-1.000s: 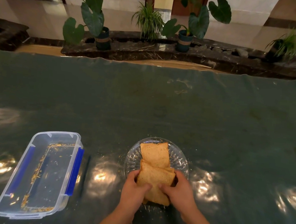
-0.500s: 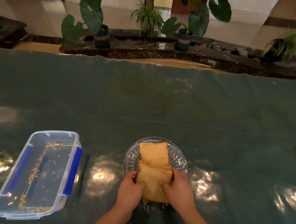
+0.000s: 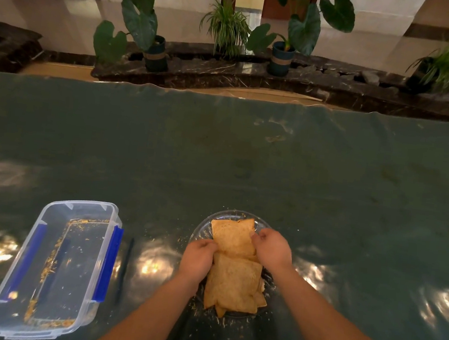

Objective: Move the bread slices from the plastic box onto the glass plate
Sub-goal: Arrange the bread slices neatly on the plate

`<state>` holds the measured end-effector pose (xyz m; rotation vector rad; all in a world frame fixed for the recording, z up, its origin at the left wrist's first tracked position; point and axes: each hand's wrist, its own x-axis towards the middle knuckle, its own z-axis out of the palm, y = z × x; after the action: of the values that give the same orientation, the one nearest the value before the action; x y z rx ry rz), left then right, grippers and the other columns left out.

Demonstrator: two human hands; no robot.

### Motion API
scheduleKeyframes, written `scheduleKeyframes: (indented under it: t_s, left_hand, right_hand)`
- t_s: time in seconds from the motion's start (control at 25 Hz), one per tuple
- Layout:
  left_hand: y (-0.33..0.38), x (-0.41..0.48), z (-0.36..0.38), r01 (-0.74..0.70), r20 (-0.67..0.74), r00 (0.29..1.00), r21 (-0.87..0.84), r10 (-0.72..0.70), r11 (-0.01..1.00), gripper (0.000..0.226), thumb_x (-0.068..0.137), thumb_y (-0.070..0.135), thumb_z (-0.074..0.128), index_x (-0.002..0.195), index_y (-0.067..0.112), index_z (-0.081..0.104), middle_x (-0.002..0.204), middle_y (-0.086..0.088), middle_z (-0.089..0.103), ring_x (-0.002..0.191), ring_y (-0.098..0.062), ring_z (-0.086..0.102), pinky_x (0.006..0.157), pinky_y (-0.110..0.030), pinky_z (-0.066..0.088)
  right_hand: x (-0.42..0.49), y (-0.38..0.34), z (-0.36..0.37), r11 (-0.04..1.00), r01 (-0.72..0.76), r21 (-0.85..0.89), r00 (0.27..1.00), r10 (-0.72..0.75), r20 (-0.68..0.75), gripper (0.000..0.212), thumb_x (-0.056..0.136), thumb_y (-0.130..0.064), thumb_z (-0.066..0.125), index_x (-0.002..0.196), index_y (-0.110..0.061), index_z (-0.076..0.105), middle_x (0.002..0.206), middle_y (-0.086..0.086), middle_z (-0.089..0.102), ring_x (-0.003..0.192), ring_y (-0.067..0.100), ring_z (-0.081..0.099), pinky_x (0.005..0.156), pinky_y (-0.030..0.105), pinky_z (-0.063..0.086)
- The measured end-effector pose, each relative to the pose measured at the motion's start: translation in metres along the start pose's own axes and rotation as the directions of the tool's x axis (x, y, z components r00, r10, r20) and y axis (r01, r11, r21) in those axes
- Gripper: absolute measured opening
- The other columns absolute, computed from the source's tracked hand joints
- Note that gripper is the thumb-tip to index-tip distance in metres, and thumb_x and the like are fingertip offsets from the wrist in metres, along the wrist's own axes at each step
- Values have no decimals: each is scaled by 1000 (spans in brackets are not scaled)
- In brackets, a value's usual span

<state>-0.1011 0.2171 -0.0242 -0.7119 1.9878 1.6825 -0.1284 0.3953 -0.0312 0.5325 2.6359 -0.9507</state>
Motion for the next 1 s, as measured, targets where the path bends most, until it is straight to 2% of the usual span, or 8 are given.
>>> scheduleKeyframes:
  t_s: [0.12,0.32,0.4,0.52,0.64,0.72,0.88,1.0]
  left_hand:
    - [-3,2,0,-44,3,999,87,44,995,30,89,21,58,63,26,72,66,5,69,62,-12,63,60,-29,50]
    - [-9,5,-3,-77,-5,997,125,78,989,30,88,22,59,60,31,67,69,0,66,62,-16,59,61,-32,47]
    - [-12,7,-2,-106,-12,994,150,109,983,23,88,23,60,72,35,71,83,0,70,65,-11,62,60,-27,48]
    - [-16,7,0,-130,0,991,178,133,975,19,88,23,61,100,25,76,107,-6,66,90,-16,66,76,-31,52]
    - [-17,4,1,-128,13,992,174,128,976,24,87,23,61,106,24,75,111,-2,66,97,-15,65,89,-38,54]
    - [-17,2,1,-113,0,993,141,114,984,27,86,22,60,108,24,75,104,3,71,91,-10,66,83,-36,56]
    - [-11,4,2,-3,-82,997,-64,-3,998,20,84,19,60,98,19,74,67,7,70,57,-4,64,52,-25,50]
    - [-6,9,1,75,-98,990,-220,-99,972,24,79,11,63,102,13,70,87,-9,73,81,-21,69,67,-37,58]
  right_hand:
    - [15,-11,7,994,-37,-99,999,38,7,38,80,-51,64,62,-20,51,62,-4,57,62,19,59,47,27,36]
    - [30,-10,15,997,-69,23,998,69,-11,25,76,-37,74,71,-23,54,71,-5,62,69,18,62,56,29,43]
    - [31,-10,17,993,-63,103,995,70,-69,24,77,-34,75,76,-25,53,72,-8,62,71,17,61,60,30,43]
    - [34,-11,19,983,-45,181,991,67,-119,23,78,-32,75,79,-26,53,71,-12,58,69,15,58,59,30,41]
    - [37,-12,19,981,-37,193,990,62,-126,19,82,-30,73,84,-22,55,72,-9,59,66,11,56,56,29,42]
    - [38,-13,19,988,-4,156,991,25,-132,15,85,-28,70,89,-18,58,77,-5,63,71,15,59,61,32,47]
    - [27,-9,4,996,38,86,988,-24,-151,8,87,-29,65,85,-22,61,82,-6,64,78,17,62,63,31,46]
    - [3,14,-7,998,36,46,992,-31,-122,14,86,-34,63,75,-26,60,75,-8,65,74,14,63,56,26,42]
